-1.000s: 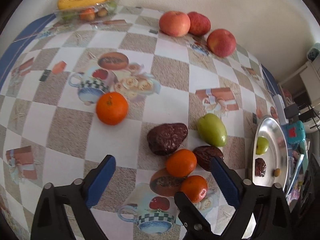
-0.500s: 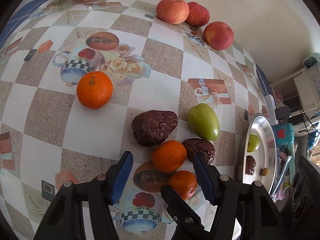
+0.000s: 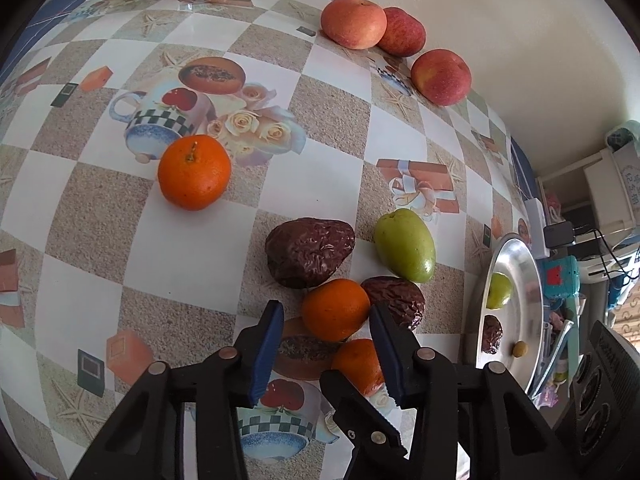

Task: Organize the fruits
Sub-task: 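Grasp an orange tangerine with the right tool while the left tool grasps another tangerine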

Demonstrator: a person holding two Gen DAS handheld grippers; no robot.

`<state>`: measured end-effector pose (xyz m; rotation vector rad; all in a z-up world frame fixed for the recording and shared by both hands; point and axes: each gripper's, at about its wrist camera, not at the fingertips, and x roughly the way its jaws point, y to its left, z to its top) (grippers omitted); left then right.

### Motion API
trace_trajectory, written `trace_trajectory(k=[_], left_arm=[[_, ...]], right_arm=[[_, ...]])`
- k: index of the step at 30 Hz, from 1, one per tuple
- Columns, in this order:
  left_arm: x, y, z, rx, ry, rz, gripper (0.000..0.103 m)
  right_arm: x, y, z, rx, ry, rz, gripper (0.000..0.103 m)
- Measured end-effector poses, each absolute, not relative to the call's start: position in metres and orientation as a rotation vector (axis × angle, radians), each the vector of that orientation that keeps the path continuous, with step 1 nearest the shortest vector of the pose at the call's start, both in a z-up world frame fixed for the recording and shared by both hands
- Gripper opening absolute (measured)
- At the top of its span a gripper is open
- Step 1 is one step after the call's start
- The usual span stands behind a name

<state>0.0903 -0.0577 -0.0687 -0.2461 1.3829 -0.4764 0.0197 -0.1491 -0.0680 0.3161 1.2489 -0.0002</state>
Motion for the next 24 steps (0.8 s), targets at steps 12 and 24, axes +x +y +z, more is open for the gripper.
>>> trace_trajectory(k=[12, 24], left_arm=[[0.09, -0.052, -0.067, -0.31, 1.39, -0.477, 0.036], [0.088, -0.047, -0.044, -0.35, 1.32, -0.513, 0.035]], right_arm=[[0.015, -0.167, -0.063, 0.335, 1.238, -0.055, 0.038], [-0.004, -0.221, -0.048, 0.481, 1.161, -0.212, 0.038]])
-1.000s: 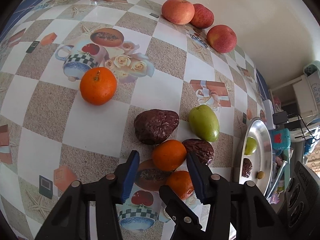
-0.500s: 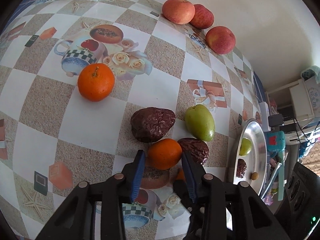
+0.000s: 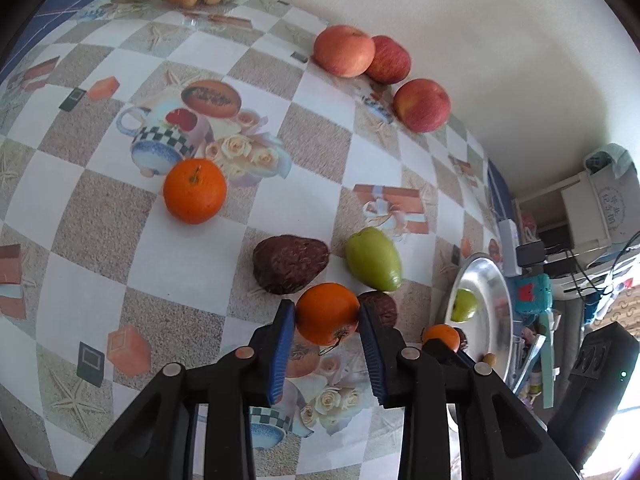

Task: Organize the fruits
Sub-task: 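Grasp an orange tangerine with the right tool while the left tool grasps another tangerine, then carry both tangerines over the steel bowl and open both tools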

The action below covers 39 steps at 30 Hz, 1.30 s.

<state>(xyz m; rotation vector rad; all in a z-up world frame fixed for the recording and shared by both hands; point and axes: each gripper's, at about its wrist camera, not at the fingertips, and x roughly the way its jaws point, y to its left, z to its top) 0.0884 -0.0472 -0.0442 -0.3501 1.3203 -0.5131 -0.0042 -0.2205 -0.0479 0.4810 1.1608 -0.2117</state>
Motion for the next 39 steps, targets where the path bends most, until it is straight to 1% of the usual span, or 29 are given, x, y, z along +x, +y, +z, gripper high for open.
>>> trace_trajectory(k=[7, 9, 11, 17, 22, 24, 30, 32, 33, 37, 39], left_arm=[[0.086, -0.048, -0.03, -0.357, 1.281, -0.54, 0.035], [0.085, -0.05, -0.028, -0.357, 1.275, -0.55, 0.031], [0.084, -0.052, -0.026, -0.354, 1.271, -0.557, 0.03], [0.079, -0.063, -0.028, -0.321, 1.286, -0.579, 0.03], [0.081, -0.061, -0.033, -0.293, 1.301, -0.54, 0.03], [0.082, -0.057, -0.037, -0.282, 1.316, -0.506, 0.033], [0.084, -0.06, -0.052, -0.209, 1.358, -0.464, 0.034], [0.083, -0.062, -0.055, -0.167, 1.351, -0.44, 0.04], [0.084, -0.062, -0.057, -0.153, 1.354, -0.433, 0.041], [0.085, -0.06, -0.075, -0.212, 1.424, -0.438, 0.041], [0.085, -0.059, -0.075, -0.229, 1.415, -0.443, 0.041]], right_arm=[[-0.016, -0.236, -0.022, 0.51, 1.072, -0.239, 0.038], [-0.018, -0.24, -0.017, 0.515, 1.057, -0.252, 0.038], [-0.021, -0.245, -0.014, 0.516, 1.048, -0.272, 0.038], [-0.034, -0.27, -0.014, 0.558, 1.035, -0.368, 0.038], [-0.051, -0.297, -0.019, 0.646, 1.021, -0.448, 0.038], [-0.054, -0.302, -0.02, 0.664, 1.019, -0.46, 0.038], [-0.049, -0.293, -0.02, 0.647, 1.03, -0.427, 0.038], [-0.047, -0.289, -0.019, 0.634, 1.033, -0.418, 0.038], [-0.046, -0.288, -0.019, 0.629, 1.035, -0.416, 0.038], [-0.045, -0.286, -0.021, 0.626, 1.043, -0.412, 0.038], [-0.045, -0.286, -0.021, 0.628, 1.046, -0.41, 0.038]])
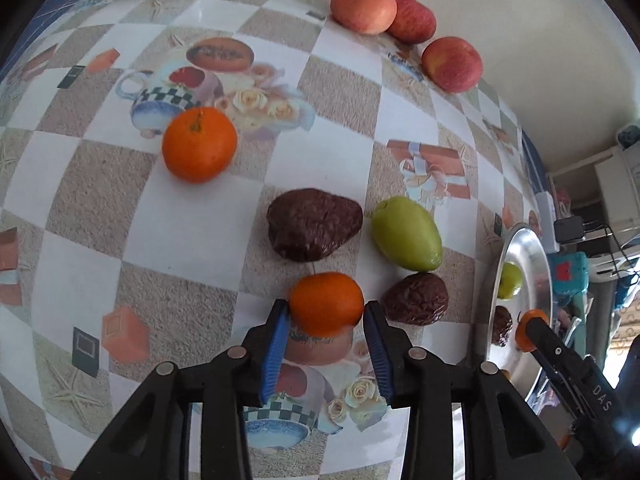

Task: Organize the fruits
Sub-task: 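Carry both tangerines over the steel bowl and open both tools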

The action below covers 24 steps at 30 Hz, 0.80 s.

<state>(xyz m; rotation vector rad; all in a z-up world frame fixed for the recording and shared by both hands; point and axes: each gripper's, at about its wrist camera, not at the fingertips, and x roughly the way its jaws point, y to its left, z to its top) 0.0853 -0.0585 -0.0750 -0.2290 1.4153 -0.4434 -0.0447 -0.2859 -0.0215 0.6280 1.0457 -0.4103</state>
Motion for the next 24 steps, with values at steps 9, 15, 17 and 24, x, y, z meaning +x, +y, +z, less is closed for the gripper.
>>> trace_trajectory(k=[9, 15, 17, 24], left_arm=[[0.085, -0.059, -0.076, -0.237, 1.409, -0.441, 0.041], [0.086, -0.051, -0.077, -0.304, 1.415, -0.435, 0.041], [0.087, -0.048, -0.078, -0.331, 1.418, -0.434, 0.041], [0.084, -0.046, -0.077, -0.355, 1.426, -0.426, 0.04]], right_arm=[[-0.044, -0.286, -0.022, 0.632, 1.047, -0.408, 0.038], [-0.042, -0.286, -0.024, 0.632, 1.055, -0.404, 0.038], [-0.042, -0.285, -0.024, 0.633, 1.057, -0.404, 0.038], [-0.041, -0.287, -0.028, 0.645, 1.066, -0.409, 0.038]])
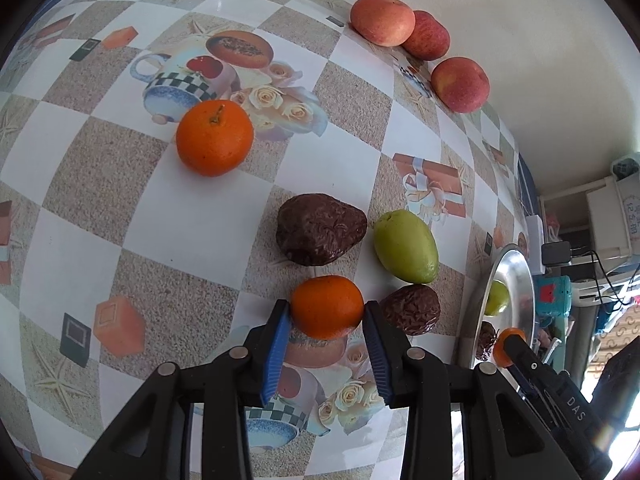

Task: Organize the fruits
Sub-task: 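Carry both tangerines over the steel bowl and open both tools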

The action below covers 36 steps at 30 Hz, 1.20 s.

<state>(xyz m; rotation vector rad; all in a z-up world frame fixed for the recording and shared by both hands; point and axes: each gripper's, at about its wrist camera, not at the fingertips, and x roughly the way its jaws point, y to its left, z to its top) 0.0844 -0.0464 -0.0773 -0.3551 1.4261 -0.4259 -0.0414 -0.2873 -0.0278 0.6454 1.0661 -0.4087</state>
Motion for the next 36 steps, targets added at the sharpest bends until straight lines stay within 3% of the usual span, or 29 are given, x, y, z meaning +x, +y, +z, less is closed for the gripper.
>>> trace_trajectory(k=[11, 36], left_arm=[[0.075, -0.049, -0.053, -0.363, 1.362, -0.488, 0.039], [-0.013, -0.202, -0.027, 0.122, 1.158, -0.951, 0.042]], right_arm=[[-0.052, -0.305, -0.031, 0.704, 1.04, -0.471, 0.038], [-0.092, -0.354, -0.028, 0.814, 0.952, -0.673, 0.038]])
